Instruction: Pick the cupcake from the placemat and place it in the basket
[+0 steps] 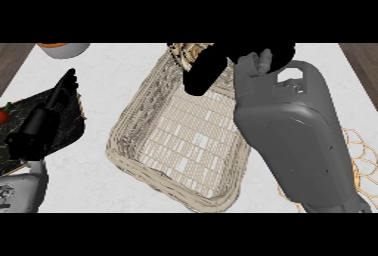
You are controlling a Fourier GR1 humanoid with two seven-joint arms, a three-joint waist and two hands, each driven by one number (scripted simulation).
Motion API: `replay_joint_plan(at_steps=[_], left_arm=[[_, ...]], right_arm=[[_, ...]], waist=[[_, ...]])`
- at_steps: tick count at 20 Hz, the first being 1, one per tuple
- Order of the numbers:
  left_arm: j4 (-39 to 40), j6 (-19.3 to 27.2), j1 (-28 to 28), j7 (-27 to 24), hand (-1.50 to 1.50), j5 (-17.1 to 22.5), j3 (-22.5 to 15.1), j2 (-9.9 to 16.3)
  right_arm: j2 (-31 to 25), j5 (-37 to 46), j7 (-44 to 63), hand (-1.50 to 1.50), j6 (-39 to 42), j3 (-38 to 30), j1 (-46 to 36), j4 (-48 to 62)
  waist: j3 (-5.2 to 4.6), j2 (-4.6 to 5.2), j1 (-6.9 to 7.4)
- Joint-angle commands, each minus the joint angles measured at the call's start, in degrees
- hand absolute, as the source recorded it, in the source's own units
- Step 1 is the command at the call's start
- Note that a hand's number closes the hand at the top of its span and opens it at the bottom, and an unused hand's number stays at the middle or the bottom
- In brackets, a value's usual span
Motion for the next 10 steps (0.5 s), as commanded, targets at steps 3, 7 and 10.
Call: replay_joint_plan(at_steps=[3,7,10], left_arm=[[-1.1,1.9,0.3,0.7,0.0,-2.0,-1.8,-2.1],[-1.1,-0.6,0.0,1.3,0.0,0.3,0.2,0.0],[-4.6,-1.6,2.0,2.2,0.0,1.2,1.1,0.9]], right_arm=[[-1.9,1.4,6.8,1.5,9.9,2.9,-1.8,3.0],[1.6,-3.1,10.7,-1.5,10.4,2.5,0.5,0.6],[1.7,-5.9,10.7,-1.5,9.7,2.3,2.3,-0.3]], waist=[[0.04,-0.02,-0.3],[0.05,-0.12,-0.24],[0.08,-0.18,0.09]])
